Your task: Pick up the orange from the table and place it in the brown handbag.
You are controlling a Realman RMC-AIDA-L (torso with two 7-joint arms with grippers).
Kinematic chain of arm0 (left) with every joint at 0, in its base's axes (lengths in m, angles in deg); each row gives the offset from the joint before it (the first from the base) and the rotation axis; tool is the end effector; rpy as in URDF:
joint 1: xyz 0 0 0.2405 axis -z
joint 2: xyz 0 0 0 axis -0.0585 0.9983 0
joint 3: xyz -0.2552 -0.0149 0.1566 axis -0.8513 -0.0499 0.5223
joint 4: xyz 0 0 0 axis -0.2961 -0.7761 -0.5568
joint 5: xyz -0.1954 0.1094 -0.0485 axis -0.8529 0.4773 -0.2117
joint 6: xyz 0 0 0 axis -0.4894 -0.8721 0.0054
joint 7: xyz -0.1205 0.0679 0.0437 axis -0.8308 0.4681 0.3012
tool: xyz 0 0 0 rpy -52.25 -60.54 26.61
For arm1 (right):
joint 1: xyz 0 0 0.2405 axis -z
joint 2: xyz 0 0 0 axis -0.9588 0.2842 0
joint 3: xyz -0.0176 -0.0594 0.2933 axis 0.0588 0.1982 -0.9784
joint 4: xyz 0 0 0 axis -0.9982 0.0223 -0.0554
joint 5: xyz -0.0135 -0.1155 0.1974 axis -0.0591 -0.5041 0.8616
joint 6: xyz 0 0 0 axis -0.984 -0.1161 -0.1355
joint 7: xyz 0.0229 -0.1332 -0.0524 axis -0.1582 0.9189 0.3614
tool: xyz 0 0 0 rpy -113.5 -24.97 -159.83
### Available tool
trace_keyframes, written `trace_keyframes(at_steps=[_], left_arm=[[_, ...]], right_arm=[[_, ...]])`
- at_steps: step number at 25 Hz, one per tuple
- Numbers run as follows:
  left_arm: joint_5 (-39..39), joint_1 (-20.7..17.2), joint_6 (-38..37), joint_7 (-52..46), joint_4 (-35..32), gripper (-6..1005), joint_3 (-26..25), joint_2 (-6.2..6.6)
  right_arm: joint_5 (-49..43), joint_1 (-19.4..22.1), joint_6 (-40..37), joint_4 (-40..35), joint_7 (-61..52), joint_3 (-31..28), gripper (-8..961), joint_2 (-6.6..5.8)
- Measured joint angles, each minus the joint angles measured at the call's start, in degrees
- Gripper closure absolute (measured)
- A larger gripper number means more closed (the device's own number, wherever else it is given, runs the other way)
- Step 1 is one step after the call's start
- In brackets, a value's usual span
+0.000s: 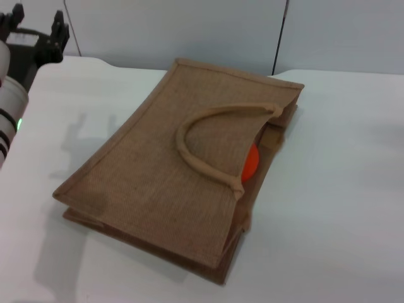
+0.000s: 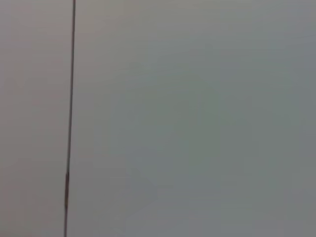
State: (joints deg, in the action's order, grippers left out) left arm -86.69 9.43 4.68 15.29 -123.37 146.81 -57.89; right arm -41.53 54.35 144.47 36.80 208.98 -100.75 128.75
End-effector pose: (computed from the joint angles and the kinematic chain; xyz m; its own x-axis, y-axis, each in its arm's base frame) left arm -0.2872 0.3835 0.0218 0.8186 -0.0278 0.5737 0.5741 0.0079 -0.8188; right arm 0.4048 0.3575 0.0153 0.7483 0.0371 -0.6624 -0.6420 -0.2113 -0.7370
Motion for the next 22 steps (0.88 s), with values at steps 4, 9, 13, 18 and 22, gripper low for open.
trace_keyframes(at_steps=[4,9,13,18,22], left_arm=[[0.3,1.3,-3.5,-1.6,4.0,370,1.7,0.04],[0.0,2.2,-5.8,-2.5,7.1,374,3.9,0.01],[-0.1,2.3,-6.3,-3.0,7.8,376,5.0,0.01],[-0.1,2.4,-6.3,-3.1,8.5,379,5.6,-0.07],[-0.2,3.2,-6.3,-3.2,9.6,382,5.7,-0.18]], right_arm=[[0.7,-1.0,0.7,-3.2,0.9,-0.2,73,-0.14],[0.7,-1.2,0.7,-4.0,1.3,-0.3,74,-0.23],[0.7,-1.1,0.8,-5.1,1.5,-1.0,74,-0.23],[0.8,-1.5,0.8,-6.7,1.5,-2.4,74,-0.20],[0.8,-1.5,0.9,-6.9,1.2,-2.4,74,-0.20]])
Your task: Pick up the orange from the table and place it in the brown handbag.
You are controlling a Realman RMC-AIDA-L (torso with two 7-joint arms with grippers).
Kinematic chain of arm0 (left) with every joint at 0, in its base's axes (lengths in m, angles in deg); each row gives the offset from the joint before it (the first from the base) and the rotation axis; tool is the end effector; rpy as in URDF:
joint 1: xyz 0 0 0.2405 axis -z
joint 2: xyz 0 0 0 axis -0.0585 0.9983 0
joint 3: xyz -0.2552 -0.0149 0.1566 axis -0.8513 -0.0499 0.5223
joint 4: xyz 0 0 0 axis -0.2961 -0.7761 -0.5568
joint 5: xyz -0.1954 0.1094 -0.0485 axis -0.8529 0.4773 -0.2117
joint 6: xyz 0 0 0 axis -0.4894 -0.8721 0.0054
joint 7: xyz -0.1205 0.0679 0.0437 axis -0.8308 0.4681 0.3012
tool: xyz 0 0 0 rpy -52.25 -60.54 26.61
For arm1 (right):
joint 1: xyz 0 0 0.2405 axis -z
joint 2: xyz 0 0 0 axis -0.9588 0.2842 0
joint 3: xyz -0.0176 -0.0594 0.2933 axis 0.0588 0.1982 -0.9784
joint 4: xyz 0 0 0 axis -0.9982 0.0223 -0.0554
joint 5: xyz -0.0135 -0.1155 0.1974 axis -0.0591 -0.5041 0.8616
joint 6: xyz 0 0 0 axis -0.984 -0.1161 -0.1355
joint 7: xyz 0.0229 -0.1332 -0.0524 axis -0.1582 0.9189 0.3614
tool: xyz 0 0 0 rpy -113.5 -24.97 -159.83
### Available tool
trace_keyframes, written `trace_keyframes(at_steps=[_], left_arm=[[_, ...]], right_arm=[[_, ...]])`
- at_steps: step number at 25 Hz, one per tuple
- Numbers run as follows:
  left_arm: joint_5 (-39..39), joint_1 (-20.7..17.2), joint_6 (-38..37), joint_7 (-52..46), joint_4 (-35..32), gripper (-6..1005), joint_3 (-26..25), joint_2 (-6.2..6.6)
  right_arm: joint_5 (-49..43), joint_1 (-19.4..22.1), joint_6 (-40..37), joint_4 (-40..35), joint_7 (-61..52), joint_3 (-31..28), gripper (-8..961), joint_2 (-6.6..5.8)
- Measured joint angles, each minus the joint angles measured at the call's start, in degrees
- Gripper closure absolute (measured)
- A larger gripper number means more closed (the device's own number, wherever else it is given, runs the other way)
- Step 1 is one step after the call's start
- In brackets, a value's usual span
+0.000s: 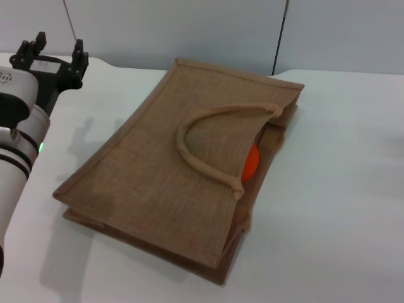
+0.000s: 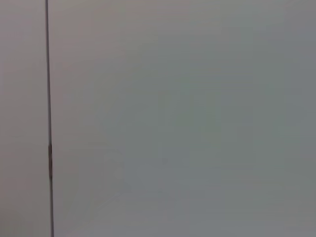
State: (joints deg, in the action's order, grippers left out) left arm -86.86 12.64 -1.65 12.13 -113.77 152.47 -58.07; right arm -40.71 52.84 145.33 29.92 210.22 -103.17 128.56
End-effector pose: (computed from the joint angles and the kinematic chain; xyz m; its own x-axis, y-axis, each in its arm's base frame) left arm -0.3021 0.3815 -0.0139 0.8259 0.0061 0.5637 0.5637 -0.0243 -0.8256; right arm 0.4199 0.3477 0.0042 0.7256 -0.0246 -0.6877 -0.6811 -0.1679 -0.7126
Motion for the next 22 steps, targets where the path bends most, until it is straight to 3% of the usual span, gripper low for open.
trace_keyframes(at_steps=[22], left_arm=[[0.0,1.3,-1.7,-3.7,3.6,412,2.9,-0.08]], right_arm=[[0.0,-0.3,0.2,-1.6,-0.2,-1.3,74,-0.35]])
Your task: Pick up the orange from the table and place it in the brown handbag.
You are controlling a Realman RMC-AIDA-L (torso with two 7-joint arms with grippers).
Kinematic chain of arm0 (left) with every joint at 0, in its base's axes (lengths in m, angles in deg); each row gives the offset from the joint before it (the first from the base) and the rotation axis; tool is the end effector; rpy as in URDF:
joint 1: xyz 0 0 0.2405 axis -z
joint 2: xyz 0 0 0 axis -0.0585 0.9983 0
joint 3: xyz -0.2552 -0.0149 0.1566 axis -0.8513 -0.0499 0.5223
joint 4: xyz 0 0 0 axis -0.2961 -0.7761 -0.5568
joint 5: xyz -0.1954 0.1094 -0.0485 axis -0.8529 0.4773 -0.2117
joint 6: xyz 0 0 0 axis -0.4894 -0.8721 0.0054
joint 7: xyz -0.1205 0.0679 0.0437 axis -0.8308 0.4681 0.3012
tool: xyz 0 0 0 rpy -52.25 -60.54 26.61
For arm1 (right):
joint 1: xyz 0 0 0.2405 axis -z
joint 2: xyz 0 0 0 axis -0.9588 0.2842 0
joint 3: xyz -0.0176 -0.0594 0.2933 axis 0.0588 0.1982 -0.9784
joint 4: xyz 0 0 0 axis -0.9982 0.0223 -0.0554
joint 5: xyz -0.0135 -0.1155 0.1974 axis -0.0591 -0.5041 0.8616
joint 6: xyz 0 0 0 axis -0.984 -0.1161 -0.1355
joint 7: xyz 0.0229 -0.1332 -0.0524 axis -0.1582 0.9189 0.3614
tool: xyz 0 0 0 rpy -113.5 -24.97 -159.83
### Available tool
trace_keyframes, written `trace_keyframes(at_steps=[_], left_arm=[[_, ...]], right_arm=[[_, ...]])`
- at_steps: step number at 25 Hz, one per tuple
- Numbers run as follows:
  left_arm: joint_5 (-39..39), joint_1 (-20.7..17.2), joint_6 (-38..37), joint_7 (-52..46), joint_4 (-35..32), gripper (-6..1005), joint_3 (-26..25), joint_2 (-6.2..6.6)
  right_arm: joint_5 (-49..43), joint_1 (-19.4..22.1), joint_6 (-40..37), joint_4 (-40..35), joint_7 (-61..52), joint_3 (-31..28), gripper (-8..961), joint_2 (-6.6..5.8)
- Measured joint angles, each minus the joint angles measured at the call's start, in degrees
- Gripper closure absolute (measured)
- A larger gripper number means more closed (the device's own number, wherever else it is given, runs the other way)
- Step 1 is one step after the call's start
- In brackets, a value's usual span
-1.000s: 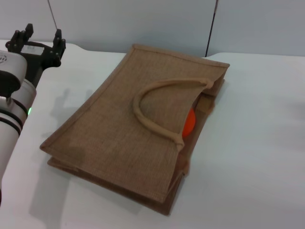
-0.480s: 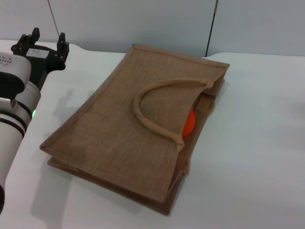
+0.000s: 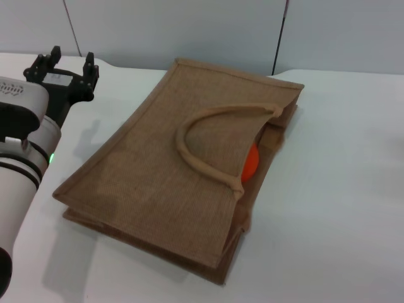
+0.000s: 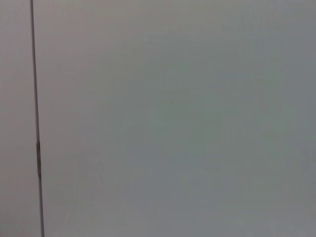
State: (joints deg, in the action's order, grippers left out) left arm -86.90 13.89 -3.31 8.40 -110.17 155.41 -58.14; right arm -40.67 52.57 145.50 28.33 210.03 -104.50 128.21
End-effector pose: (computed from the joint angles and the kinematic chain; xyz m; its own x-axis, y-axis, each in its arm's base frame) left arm -0.3064 0.3786 -0.0311 0.8082 0.0290 0.5882 0.5888 -0.0571 -0.8062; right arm 0.4256 0.3452 0.0059 0.7146 -0.0372 -0.6985 -0.6955 -0.1449 -0.7038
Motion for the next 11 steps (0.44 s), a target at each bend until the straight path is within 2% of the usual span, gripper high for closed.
trace_keyframes(at_steps=[4,11], left_arm=[[0.0,-0.9,-0.7,-0.6,0.0,412,1.1,0.02],[0.0,-3.6,-8.4,-0.7,1.2,412,6.4,0.11]], right_arm=[[0.0,0.3,4.3,-1.9,0.3,0.0,74,-0.01],[0.0,1.7,11.2,-5.5,0.9,-0.2,74,-0.09]])
